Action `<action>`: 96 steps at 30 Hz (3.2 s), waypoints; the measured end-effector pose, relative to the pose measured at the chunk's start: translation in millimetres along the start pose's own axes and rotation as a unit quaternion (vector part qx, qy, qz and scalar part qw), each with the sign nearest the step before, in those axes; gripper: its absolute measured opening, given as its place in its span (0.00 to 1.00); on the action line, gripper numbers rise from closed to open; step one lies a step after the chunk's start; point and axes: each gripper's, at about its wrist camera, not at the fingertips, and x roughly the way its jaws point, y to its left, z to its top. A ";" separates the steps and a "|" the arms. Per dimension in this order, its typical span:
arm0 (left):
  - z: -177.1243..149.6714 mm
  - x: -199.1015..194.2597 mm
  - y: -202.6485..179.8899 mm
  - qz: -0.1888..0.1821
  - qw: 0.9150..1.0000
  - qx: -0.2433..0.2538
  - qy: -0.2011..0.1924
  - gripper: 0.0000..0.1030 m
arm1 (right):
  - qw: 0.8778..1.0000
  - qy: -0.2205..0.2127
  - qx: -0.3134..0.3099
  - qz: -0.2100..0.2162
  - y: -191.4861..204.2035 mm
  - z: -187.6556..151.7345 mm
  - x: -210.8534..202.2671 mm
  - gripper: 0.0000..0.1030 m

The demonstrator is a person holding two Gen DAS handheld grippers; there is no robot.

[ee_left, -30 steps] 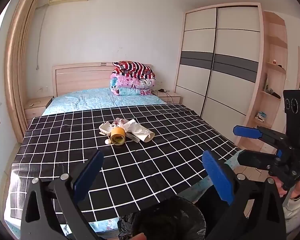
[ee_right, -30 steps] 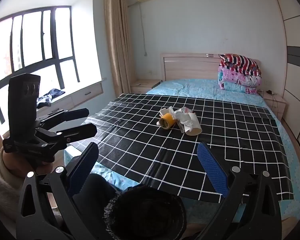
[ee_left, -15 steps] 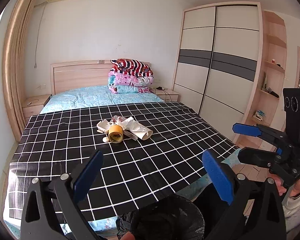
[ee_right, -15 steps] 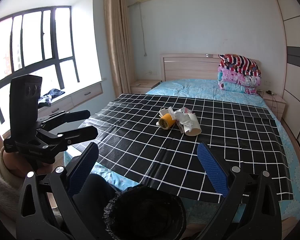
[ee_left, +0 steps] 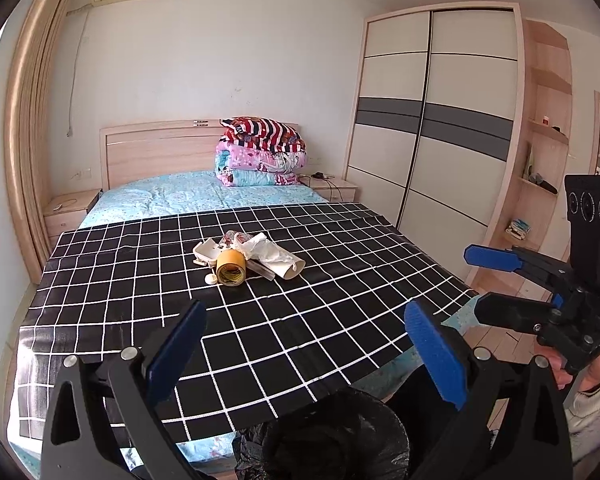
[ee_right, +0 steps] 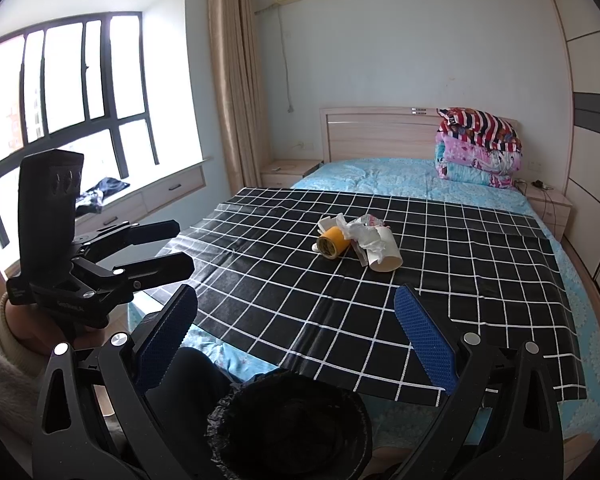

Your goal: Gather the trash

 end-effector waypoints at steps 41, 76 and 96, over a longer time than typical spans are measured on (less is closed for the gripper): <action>10.3 12.4 8.8 0.001 1.000 -0.006 0.008 0.93 | 1.000 0.005 0.010 -0.009 -14.8 5.2 11.9 0.97; 30.2 208.0 90.0 0.009 0.991 -0.028 0.134 0.93 | 0.994 0.102 -0.018 -0.044 -98.7 39.1 206.9 0.95; 20.3 272.1 123.0 -0.010 0.983 -0.045 0.180 0.47 | 0.989 0.139 -0.030 0.036 -119.3 60.7 276.5 0.65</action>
